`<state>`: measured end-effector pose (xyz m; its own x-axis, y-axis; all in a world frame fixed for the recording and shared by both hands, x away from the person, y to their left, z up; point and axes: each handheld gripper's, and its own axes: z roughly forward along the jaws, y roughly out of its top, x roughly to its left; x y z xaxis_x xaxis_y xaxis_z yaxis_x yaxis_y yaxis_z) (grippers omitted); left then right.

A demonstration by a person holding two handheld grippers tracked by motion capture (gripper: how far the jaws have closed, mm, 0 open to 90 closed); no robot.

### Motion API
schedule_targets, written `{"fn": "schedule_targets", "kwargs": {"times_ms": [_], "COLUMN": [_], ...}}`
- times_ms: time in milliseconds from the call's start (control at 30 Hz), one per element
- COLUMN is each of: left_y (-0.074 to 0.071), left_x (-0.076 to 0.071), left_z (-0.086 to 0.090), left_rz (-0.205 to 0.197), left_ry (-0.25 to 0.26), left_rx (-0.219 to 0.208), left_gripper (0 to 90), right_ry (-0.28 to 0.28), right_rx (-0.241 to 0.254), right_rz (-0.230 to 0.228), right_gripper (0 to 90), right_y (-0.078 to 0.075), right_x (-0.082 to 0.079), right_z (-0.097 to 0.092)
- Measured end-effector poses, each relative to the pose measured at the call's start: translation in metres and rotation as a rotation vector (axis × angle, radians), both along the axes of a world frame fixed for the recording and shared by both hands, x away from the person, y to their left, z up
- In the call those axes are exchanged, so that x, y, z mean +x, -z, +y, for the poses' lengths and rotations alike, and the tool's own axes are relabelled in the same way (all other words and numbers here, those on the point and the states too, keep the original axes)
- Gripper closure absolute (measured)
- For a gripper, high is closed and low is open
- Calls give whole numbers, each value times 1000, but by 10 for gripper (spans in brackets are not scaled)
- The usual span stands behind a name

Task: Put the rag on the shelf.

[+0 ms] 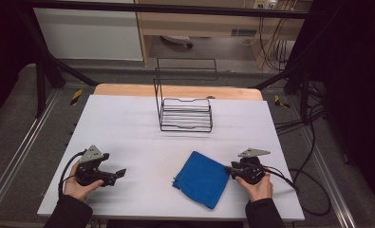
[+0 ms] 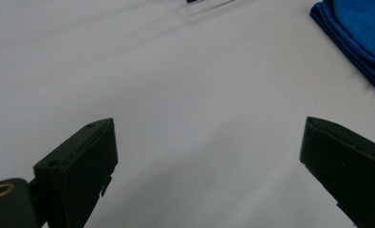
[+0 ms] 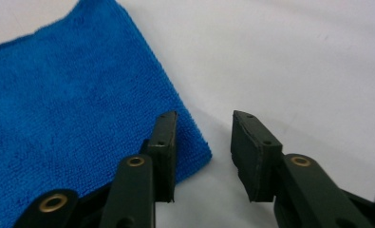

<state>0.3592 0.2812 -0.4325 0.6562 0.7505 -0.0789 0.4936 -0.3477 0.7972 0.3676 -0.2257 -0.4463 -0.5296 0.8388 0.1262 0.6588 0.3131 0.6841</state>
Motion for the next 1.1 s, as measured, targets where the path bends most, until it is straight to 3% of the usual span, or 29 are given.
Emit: {"fn": "schedule_targets", "kwargs": {"times_ms": [367,467,567,667,700,867,900,933,967,1100], "left_y": [0,0,1,1,1,1,1,1,1,0], "left_x": [-1,-1,-1,-1,-1,-1,-2,-2,-2,-2], "left_z": [1,1,1,1,1,0,0,-1,-1,-5], "left_rz": [0,0,0,1,0,5,4,4,5,11], "left_ry": [3,1,-1,-1,-2,0,2,4,5,1], "left_rx": [4,1,1,4,0,6,6,4,4,10], "left_gripper": [53,53,53,53,53,50,49,49,49,49], "right_ry": [17,9,-29,-46,-66,-70,-66,-54,-47,-55], "right_rx": [62,50,10,-7,-21,-31,-21,-43,-55,-72], "right_rz": [93,63,-30,-59,-90,-96,-94,-56,-49,-59], "right_gripper": [861,869,870,869,869,868,867,865,855,815], "right_y": [-1,-5,-13,-15,-14,-15,-16,-17,-17,-12], "right_x": [3,5,15,23,30,42,42,41,40,38], "right_z": [3,6,13,17,21,24,24,22,21,20]}}
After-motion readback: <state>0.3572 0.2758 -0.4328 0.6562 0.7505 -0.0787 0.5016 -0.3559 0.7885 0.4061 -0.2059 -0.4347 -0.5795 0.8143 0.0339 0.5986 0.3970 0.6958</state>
